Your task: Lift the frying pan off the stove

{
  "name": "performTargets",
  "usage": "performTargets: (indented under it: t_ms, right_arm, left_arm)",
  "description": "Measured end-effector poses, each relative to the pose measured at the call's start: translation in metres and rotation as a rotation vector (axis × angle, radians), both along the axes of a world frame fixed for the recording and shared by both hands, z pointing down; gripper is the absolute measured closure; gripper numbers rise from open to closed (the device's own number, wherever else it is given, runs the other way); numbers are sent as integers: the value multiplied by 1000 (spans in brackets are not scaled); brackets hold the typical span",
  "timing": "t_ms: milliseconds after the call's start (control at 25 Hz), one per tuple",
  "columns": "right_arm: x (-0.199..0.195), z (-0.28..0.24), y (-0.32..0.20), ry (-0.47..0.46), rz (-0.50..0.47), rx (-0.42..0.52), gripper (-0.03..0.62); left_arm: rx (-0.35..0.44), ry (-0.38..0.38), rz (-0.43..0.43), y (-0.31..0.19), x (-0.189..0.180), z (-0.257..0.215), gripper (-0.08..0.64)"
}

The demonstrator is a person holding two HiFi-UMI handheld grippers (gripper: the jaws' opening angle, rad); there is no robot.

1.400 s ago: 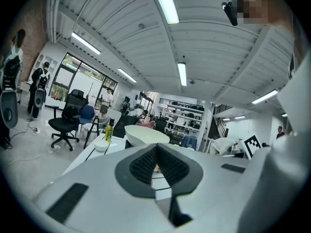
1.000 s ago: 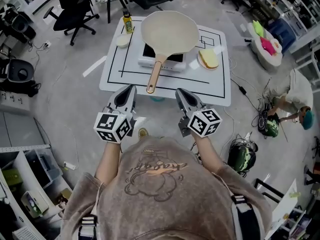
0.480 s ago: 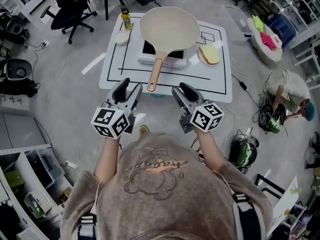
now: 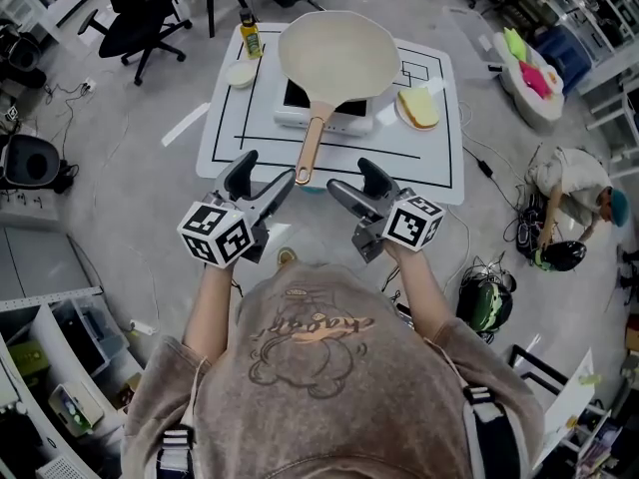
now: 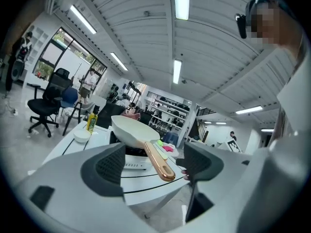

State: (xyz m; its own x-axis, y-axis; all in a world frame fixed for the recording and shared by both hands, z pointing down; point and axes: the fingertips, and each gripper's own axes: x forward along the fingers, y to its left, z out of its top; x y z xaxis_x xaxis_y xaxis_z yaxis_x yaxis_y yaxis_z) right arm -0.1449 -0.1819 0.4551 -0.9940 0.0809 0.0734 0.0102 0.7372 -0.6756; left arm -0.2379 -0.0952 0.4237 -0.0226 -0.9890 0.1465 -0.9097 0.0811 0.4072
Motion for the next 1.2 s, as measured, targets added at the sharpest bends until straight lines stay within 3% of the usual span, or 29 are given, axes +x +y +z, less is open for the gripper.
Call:
performTargets:
  t_ms: [160, 520, 960, 1200]
  right_arm:
    - [-11, -2, 0, -19, -52, -63, 31]
    - [-43, 10, -16, -12, -106, -145, 34]
    - [-88, 22, -30, -8, -141, -258, 43]
    - [-105, 25, -34, -37, -171, -330, 69]
  left_arm:
    - [-5, 60, 85, -10, 4, 6, 166]
    - [-36, 165, 191, -39, 4, 24, 166]
    - [-90, 353, 319, -61, 13, 45, 169]
    - [-109, 442, 393, -71, 22, 49, 222]
